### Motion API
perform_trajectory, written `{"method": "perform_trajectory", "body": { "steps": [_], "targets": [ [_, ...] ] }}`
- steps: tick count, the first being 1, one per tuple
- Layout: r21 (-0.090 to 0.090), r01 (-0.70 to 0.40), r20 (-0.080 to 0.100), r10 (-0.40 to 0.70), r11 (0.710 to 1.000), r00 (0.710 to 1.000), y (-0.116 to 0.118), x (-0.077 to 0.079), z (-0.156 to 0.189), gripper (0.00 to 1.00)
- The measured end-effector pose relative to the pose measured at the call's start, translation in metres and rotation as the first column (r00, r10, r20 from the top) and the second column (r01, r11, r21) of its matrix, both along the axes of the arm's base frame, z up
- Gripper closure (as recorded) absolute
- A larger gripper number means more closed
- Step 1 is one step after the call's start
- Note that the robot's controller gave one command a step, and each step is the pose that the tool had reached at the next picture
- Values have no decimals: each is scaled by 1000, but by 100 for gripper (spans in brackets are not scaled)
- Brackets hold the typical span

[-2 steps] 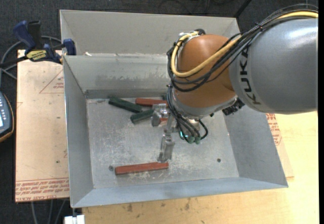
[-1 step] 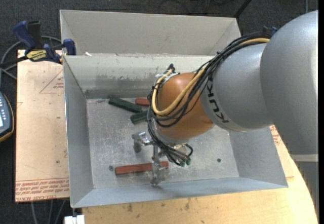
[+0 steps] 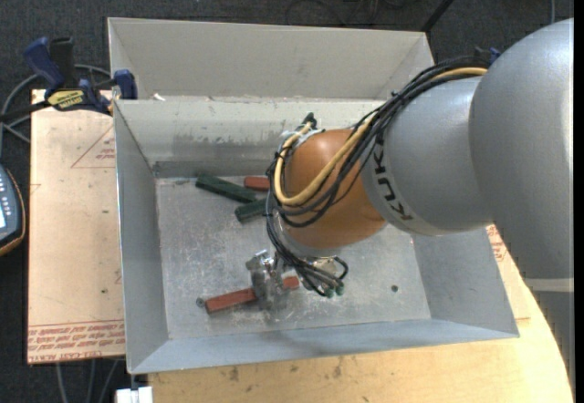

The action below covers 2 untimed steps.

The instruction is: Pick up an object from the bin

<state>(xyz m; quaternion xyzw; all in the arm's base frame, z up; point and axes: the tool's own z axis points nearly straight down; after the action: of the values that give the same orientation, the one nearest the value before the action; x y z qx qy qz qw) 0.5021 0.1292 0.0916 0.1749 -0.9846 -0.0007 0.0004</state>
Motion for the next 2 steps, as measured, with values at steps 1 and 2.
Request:
{"method": "perform_trajectory", "body": {
  "steps": [1,2],
  "targets": [
    [0,0,0,0,1000,1000,0,0,0,0],
    [0,-45,4,45,999,999,2,41,-23,0]
  ]
}}
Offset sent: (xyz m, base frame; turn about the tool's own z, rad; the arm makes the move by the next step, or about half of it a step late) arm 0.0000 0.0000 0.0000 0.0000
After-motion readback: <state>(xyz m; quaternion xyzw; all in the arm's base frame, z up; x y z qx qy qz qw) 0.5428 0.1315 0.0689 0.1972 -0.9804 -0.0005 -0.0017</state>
